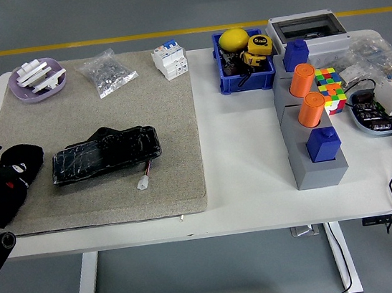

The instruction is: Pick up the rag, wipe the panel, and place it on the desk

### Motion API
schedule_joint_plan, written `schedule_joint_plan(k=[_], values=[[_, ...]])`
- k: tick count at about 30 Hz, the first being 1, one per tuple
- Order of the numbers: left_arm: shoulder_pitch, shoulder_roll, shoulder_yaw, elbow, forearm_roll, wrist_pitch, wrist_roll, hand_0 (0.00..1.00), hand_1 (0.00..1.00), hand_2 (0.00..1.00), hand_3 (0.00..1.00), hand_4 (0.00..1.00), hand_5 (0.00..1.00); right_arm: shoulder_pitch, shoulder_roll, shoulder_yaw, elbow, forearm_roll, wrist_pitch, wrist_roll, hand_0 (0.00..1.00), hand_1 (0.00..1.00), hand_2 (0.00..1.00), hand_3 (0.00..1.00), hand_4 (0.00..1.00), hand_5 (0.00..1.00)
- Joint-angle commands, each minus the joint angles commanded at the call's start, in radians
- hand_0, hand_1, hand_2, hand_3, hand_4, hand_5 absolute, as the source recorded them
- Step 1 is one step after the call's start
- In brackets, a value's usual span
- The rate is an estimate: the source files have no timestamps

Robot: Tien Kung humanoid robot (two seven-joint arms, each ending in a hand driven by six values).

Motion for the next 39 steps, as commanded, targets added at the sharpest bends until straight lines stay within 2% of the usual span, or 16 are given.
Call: schedule_joint_plan(k=[8,13,17,22,25,26,31,33,36,39], values=[[0.000,0.020,-0.019,-0.022,-0.003,-0.005,0.004,0.355,0.628,0.708,0.718,0.985,0.423,0.001,0.000,0.001,0.000,-0.001,0.000,-0.002,0.710,0.497,0.632,0.616,0.998,0.554],[0.017,0.029,-0.041,-0.093,-0.032,-0.013,0.009,0.353,0.628,0.710,0.720,0.998,0.440,-0.001,-0.001,0.015,0.000,-0.013,-0.003,-0.006,0.710,0.496,0.632,0.617,0.998,0.554],[0.040,0.020,-0.081,-0.170,-0.033,-0.005,0.005,0.351,0.628,0.708,0.722,0.998,0.452,-0.001,0.002,0.021,0.000,-0.020,-0.004,-0.006,0.709,0.496,0.632,0.617,0.998,0.554],[0.082,-0.012,-0.138,-0.273,-0.052,0.016,-0.022,0.354,0.627,0.705,0.722,0.998,0.455,-0.003,0.006,0.008,0.000,-0.011,-0.003,-0.004,0.710,0.496,0.632,0.617,0.998,0.554],[0.106,-0.045,-0.169,-0.320,-0.056,0.028,-0.033,0.354,0.627,0.705,0.722,0.998,0.455,-0.008,0.008,0.015,0.000,-0.016,-0.002,-0.008,0.710,0.496,0.632,0.617,0.998,0.554],[0.109,-0.051,-0.173,-0.326,-0.057,0.029,-0.034,0.354,0.627,0.705,0.722,0.998,0.455,-0.009,0.008,0.013,0.000,-0.014,-0.002,-0.008,0.710,0.496,0.632,0.617,0.998,0.554],[0.128,-0.126,-0.208,-0.329,-0.061,0.047,-0.054,0.355,0.627,0.702,0.722,0.998,0.459,-0.011,0.010,-0.055,0.000,0.036,0.005,-0.005,0.710,0.496,0.632,0.617,0.998,0.553],[0.131,-0.146,-0.210,-0.327,-0.062,0.050,-0.056,0.355,0.627,0.702,0.722,0.998,0.459,-0.012,0.012,-0.079,0.000,0.051,0.007,-0.005,0.710,0.496,0.632,0.617,0.998,0.553],[0.134,-0.154,-0.202,-0.336,-0.062,0.053,-0.059,0.356,0.627,0.699,0.722,0.998,0.461,-0.014,0.015,-0.090,0.000,0.059,0.009,-0.004,0.711,0.496,0.632,0.617,0.998,0.553],[0.133,-0.150,-0.197,-0.351,-0.070,0.061,-0.069,0.356,0.627,0.699,0.722,0.998,0.461,-0.014,0.018,-0.085,0.000,0.054,0.008,-0.004,0.711,0.496,0.632,0.617,0.998,0.553]])
